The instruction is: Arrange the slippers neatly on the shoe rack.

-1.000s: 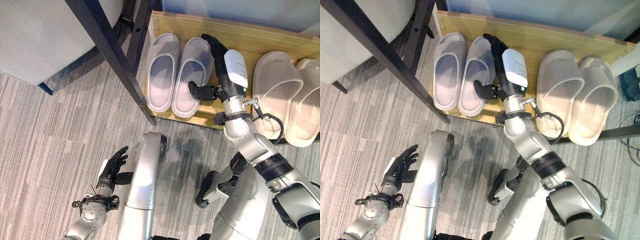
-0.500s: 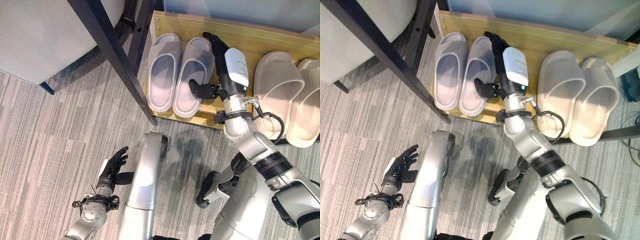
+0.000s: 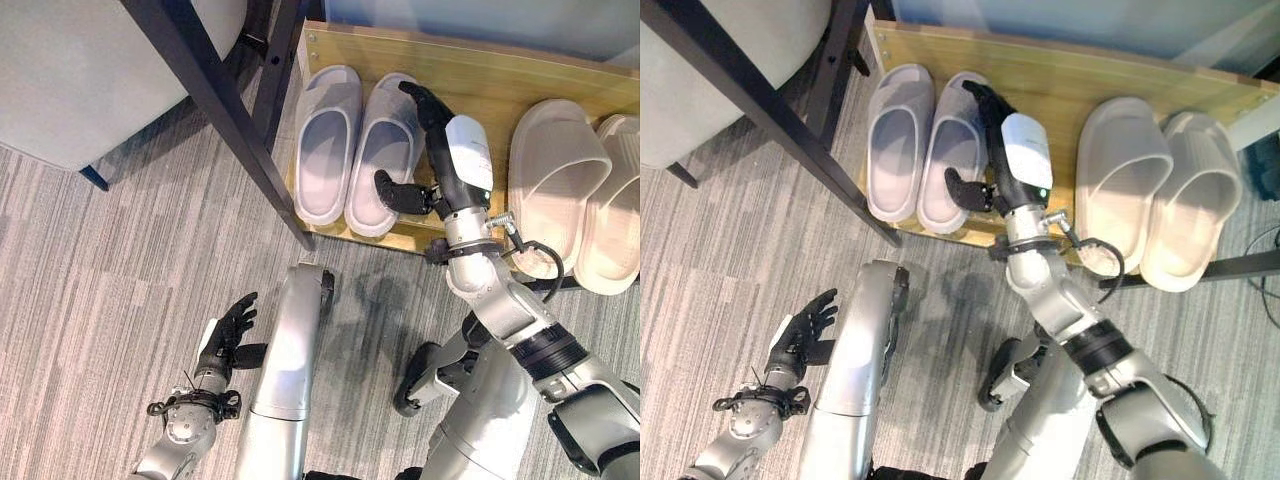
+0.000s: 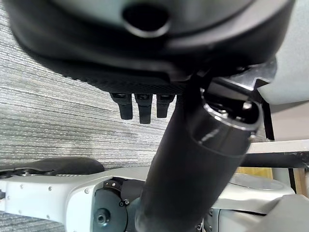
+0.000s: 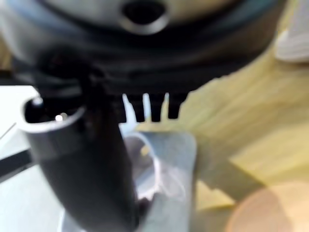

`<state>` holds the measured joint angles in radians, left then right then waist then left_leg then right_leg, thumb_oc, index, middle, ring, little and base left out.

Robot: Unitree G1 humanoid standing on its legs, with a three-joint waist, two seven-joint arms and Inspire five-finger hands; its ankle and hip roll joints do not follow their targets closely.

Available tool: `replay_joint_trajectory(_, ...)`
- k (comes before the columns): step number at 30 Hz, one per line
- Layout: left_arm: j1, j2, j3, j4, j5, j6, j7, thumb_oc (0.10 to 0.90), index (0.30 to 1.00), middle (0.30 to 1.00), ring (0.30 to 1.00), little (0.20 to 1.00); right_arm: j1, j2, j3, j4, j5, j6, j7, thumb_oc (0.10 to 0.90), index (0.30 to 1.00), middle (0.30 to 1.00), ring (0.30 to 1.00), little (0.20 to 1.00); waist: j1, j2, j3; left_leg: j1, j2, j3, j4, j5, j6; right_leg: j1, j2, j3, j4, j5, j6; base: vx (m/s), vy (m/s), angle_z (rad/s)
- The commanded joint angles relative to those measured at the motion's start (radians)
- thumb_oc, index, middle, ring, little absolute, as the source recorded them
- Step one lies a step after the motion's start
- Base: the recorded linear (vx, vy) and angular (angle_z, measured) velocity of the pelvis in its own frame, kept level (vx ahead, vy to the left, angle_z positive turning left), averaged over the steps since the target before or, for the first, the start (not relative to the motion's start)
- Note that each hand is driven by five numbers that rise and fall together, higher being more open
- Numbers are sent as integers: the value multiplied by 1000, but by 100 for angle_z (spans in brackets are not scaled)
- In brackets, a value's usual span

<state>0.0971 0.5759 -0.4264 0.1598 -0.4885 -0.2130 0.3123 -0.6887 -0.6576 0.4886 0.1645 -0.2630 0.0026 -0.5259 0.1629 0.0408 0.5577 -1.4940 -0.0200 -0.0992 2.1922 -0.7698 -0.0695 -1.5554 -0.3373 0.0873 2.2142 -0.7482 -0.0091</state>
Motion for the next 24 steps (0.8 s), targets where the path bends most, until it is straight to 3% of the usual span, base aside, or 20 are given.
replay_joint_trajectory(1,9,-9,5,-74,27,-51,19,800,900,900,900,900,-43,-47,-75,-177,-71,-67,-37,800,900,900,900,900,16,-16,-38,-76,-31,57,-86,-21,19,20,-12,11,93,-5,-76,0,0,0)
replay_joint_trajectory(13,22,-12,22,-89,43,-48,25,800,900,900,900,900,52,-95,-137,-353,-103,-100,-44,800,900,900,900,900,-11,-43,-38,-76,-26,71,-83,-19,20,-1,-2,30,102,-7,-80,0,0,0)
replay_joint_trajectory(24,35,-18,45,-93,53,-47,29,800,900,900,900,900,125,-110,-186,-489,-46,-152,-24,800,900,900,900,900,-31,-62,-38,-76,-24,78,-85,-16,19,-9,9,40,101,-3,-74,0,0,0)
